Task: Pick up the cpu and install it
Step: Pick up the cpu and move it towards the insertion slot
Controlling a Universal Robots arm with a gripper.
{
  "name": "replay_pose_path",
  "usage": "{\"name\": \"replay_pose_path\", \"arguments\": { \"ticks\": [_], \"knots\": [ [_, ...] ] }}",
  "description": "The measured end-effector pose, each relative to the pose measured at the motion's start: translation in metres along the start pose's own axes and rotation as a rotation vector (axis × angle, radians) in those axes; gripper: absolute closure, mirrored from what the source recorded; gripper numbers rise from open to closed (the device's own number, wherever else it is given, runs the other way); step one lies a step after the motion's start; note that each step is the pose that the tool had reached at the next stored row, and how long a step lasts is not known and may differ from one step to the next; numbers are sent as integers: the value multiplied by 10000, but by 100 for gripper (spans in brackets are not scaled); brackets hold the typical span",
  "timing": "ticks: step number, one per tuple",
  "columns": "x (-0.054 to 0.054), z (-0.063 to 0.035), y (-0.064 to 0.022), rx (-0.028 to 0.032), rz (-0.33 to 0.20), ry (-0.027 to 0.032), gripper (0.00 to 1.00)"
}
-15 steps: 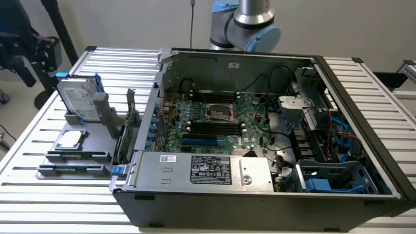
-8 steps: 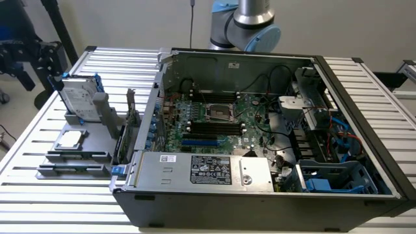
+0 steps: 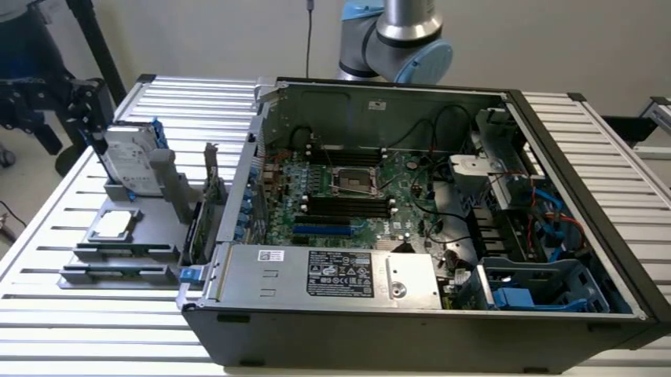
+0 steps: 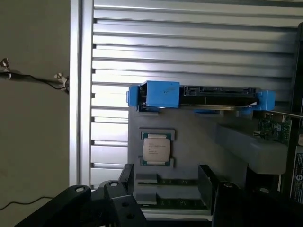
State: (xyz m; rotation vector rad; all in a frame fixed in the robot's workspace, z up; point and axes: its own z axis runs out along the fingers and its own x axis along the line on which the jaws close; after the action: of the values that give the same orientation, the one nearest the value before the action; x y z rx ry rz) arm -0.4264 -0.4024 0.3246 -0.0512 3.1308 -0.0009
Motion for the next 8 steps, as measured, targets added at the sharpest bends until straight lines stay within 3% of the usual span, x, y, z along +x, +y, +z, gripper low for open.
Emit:
{"name": "replay_pose_path", "arguments": {
  "ticks": [8],
  "knots": [
    [1, 146, 0, 0, -1, 0, 35]
  ]
}}
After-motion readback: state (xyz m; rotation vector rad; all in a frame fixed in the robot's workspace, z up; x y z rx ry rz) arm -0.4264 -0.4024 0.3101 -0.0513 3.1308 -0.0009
